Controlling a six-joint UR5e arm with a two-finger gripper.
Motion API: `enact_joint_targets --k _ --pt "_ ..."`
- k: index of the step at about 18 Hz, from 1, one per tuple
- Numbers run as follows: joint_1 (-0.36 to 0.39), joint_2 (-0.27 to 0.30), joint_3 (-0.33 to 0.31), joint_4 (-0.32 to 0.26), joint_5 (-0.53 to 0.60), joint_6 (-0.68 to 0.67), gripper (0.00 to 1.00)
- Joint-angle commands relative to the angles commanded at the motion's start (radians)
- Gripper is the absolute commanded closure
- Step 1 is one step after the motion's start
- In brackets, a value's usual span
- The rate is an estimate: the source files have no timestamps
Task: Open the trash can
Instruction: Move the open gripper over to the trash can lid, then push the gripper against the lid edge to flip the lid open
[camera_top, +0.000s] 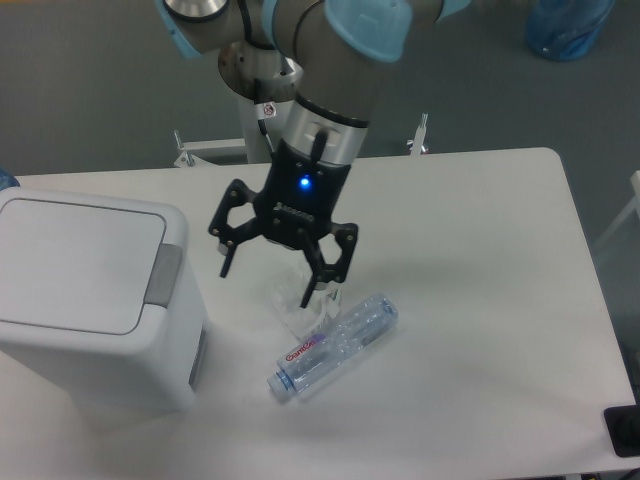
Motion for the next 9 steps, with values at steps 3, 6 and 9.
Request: enact_joint_targets --k 3,6,9 --pt "-0.015 -0.002 0.0 0.0 0.006 -0.049 0.0" --pt "-0.023 -0.003 -0.002 0.0 0.008 -0.059 0.0" --pt "-0.031 -0.005 -0.014 0.0 0.014 -0.06 0.0"
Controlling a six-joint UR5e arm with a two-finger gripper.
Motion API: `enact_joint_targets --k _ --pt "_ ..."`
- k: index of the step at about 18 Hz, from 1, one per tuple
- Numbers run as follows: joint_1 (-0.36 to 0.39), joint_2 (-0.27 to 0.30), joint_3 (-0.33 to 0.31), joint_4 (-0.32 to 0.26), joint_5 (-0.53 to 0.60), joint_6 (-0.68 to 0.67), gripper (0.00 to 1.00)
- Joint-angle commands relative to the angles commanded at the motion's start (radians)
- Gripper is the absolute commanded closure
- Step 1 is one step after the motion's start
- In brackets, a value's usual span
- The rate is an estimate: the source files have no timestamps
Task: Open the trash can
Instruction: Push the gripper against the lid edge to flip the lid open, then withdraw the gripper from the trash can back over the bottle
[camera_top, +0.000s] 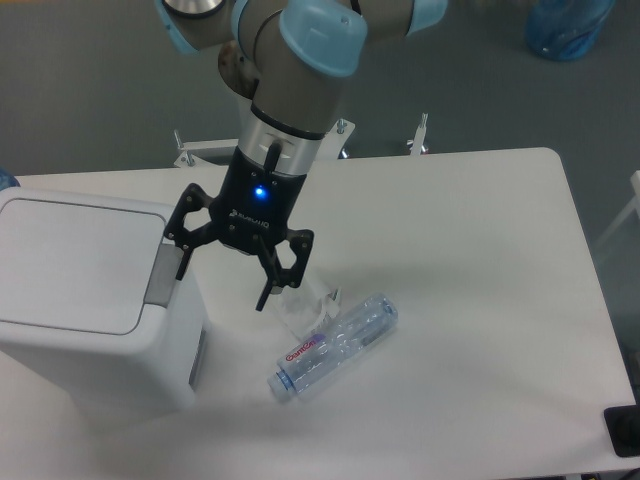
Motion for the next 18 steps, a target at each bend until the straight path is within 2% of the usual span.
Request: enact_joint_targets --k 5,18 --pt "-0.008 0.002 -0.022 0.0 0.002 -0.003 0.0" --pt "-0.008 0.0 -0.012 0.0 -0.002 -0.008 0.0"
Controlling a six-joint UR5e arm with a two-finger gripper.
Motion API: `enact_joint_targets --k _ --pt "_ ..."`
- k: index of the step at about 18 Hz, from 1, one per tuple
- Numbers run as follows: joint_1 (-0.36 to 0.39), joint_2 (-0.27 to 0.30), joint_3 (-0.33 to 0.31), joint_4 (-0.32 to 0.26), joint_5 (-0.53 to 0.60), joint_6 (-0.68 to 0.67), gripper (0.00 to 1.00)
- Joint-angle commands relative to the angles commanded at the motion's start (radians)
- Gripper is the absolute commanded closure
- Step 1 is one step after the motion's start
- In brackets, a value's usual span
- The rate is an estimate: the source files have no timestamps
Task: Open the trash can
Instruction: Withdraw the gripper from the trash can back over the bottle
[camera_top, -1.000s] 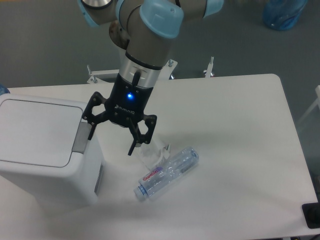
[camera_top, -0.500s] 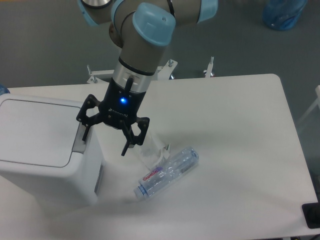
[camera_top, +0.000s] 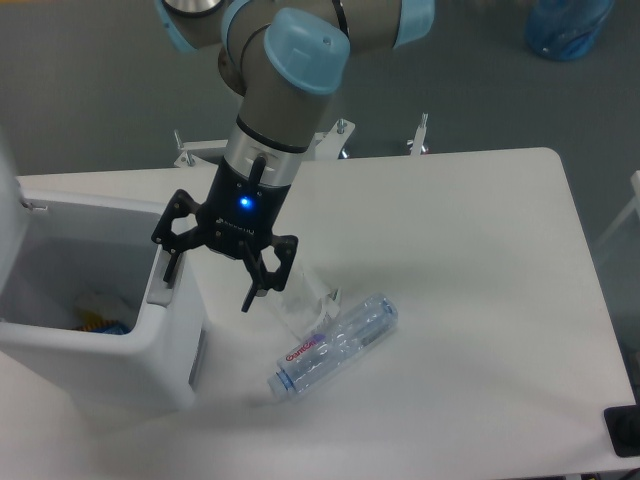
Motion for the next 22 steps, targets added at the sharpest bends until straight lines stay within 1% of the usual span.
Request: enact_joint_targets --k 4,6,7,8,9,11,13,14,16,18,22 --pt "0.006 0.006 0.038 0.002 -0.002 -0.017 0.0" --pt "0.026 0.0 0.055 0.005 0.002 -0.011 0.0" --pt "0.037 -0.006 0.058 0.021 0.003 -0.008 0.0" --pt "0.047 -0.026 0.061 0.04 0.015 -0.006 0.0" --pt "0.06 -0.043 0.066 0.061 0.044 0.0 0.0" --pt "0.072 -0.069 0.077 0.083 0.156 0.027 0.0" --pt "0.083 -0.096 0.101 0.084 0.317 0.067 0.0" --pt "0.103 -0.11 0.104 0.086 0.387 0.092 0.0" --pt "0.117 -0.155 0.114 0.083 0.48 0.174 0.0" --pt "0.165 -0.181 0.114 0.083 0.54 0.233 0.0" --pt "0.241 -0.209 0.104 0.08 0.54 0.368 0.0"
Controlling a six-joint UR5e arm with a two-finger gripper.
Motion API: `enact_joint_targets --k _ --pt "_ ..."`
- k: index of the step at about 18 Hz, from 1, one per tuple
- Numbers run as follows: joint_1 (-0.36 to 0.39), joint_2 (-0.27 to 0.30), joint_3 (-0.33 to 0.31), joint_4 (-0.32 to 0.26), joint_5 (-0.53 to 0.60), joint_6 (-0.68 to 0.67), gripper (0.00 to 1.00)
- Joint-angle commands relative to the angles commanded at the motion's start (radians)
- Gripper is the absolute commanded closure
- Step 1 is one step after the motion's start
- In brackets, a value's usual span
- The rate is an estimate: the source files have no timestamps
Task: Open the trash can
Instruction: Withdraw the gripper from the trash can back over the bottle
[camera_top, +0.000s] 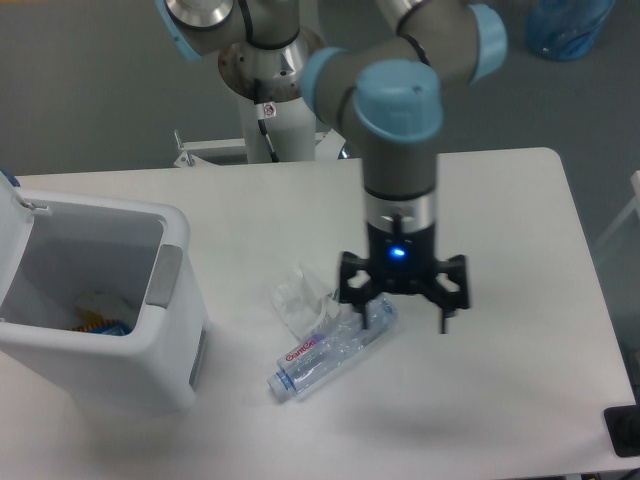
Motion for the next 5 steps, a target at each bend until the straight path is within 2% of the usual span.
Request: enact_joint_targets --k 2,5 --pt "0.017 -0.026 -0.002 -0.006 0.008 0.032 0.0" --pt "0.017 -0.046 -0.044 -0.006 0.029 0.084 0.0"
